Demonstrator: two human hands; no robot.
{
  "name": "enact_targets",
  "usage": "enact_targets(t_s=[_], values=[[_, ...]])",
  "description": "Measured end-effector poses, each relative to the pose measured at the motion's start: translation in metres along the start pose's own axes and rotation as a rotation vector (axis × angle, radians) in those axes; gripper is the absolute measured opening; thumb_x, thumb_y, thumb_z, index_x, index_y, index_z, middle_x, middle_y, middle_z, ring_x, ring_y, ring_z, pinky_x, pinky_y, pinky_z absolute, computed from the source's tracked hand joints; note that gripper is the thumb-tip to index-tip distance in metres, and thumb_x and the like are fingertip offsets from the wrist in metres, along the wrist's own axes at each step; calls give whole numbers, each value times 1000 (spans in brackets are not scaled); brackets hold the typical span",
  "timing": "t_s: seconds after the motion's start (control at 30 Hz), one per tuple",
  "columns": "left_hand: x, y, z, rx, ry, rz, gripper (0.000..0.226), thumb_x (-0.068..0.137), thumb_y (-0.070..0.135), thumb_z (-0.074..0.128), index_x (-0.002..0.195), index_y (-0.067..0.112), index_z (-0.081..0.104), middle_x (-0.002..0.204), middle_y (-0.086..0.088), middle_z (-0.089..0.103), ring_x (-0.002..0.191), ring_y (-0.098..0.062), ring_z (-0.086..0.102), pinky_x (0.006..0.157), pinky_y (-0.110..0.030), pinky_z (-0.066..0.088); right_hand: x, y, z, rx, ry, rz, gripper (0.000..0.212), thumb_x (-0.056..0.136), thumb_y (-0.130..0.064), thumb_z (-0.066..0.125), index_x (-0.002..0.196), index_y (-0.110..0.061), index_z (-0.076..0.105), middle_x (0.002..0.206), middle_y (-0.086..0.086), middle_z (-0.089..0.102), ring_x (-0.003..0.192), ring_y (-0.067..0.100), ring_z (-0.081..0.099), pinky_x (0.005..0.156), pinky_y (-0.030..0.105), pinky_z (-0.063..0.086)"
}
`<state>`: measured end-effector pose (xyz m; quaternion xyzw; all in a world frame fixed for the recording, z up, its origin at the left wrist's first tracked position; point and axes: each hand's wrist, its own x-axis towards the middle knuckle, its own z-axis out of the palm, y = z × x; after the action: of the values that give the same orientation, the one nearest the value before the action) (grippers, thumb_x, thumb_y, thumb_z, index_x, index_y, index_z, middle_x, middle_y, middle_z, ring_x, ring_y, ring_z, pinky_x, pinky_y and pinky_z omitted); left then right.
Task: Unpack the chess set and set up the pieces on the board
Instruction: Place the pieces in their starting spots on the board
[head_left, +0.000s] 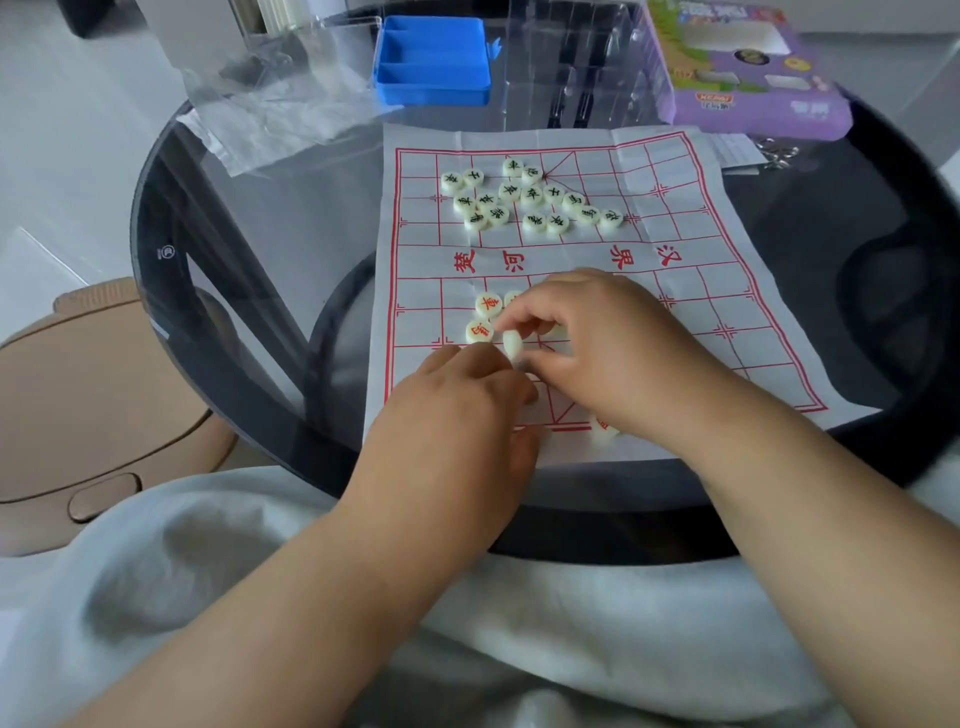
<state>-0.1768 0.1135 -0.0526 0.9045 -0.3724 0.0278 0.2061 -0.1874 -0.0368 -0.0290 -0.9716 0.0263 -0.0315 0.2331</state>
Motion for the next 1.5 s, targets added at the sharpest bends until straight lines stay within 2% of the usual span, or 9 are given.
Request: enact_targets(t_s=[0.1, 0.23, 0.47, 0.67, 0.87, 1.13, 1.23, 1.33, 1.5], values=[[0, 1, -3, -14, -21, -15, 19, 73, 25, 75, 91, 20, 75, 91, 4, 67, 85, -20, 61, 72, -27, 48, -4, 1, -5, 33, 11, 18, 27, 82, -25, 70, 108, -31, 67, 95, -19, 56, 83, -2, 50, 70, 2, 30], [1, 0, -4, -72, -15, -40, 21, 85, 30, 65, 104, 26, 71, 107, 8, 63, 99, -13, 53, 80, -20, 34, -15, 3, -9, 100, 37, 48, 26, 80, -21, 72, 103, -33, 66, 84, -28, 50, 82, -10, 50, 68, -3, 34], [3, -2, -2, -115, 6, -53, 13, 79, 23, 72, 92, 23, 73, 94, 5, 65, 84, -12, 55, 71, -19, 36, -39, 10, -12, 283, 106, 108, 19, 76, -22, 73, 89, -31, 64, 79, -18, 63, 81, -8, 55, 65, 3, 39], [0, 0, -6, -151, 16, -107, 13, 82, 29, 71, 94, 26, 72, 95, 10, 65, 81, -6, 53, 69, -7, 32, -50, 14, -18, 649, 100, 178, 23, 71, -11, 76, 85, -27, 68, 83, -7, 71, 72, 7, 64, 64, 22, 56], [1, -2, -10, -206, -2, -186, 12, 84, 33, 67, 96, 31, 70, 92, 17, 60, 77, -1, 56, 64, -2, 35, -51, 17, -19, 1117, 67, 409, 14, 72, -19, 64, 79, -6, 67, 63, 6, 68, 54, 10, 57, 44, 16, 43], [12, 0, -51, -266, -35, -160, 13, 83, 37, 65, 96, 37, 68, 78, 28, 60, 74, 20, 52, 60, 6, 36, -51, 16, -22, 1026, 77, 459, 16, 89, -8, 58, 79, -10, 70, 64, 6, 69, 54, 10, 57, 44, 16, 42], [30, -10, -73, -163, -57, -113, 16, 84, 33, 64, 100, 37, 68, 85, 26, 61, 64, 13, 54, 55, 6, 35, -50, 18, -24, 788, 105, 426, 16, 88, -17, 62, 78, -27, 71, 64, -11, 69, 59, -1, 61, 54, 10, 44], [44, -25, -75, -107, -98, -93, 22, 85, 28, 64, 106, 31, 68, 90, 20, 58, 69, 9, 53, 63, 2, 33, -53, 16, -21, 453, 84, 311, 10, 86, -28, 64, 86, -36, 70, 74, -27, 64, 82, -16, 58, 63, 1, 43], [35, -42, -61, 3, -112, -2, 19, 86, 26, 65, 104, 26, 70, 93, 12, 64, 76, -5, 59, 70, -9, 41, -58, 10, 2, 124, 91, 159, 14, 86, -32, 64, 91, -25, 75, 82, -13, 59, 80, 2, 54, 65, 11, 42]])
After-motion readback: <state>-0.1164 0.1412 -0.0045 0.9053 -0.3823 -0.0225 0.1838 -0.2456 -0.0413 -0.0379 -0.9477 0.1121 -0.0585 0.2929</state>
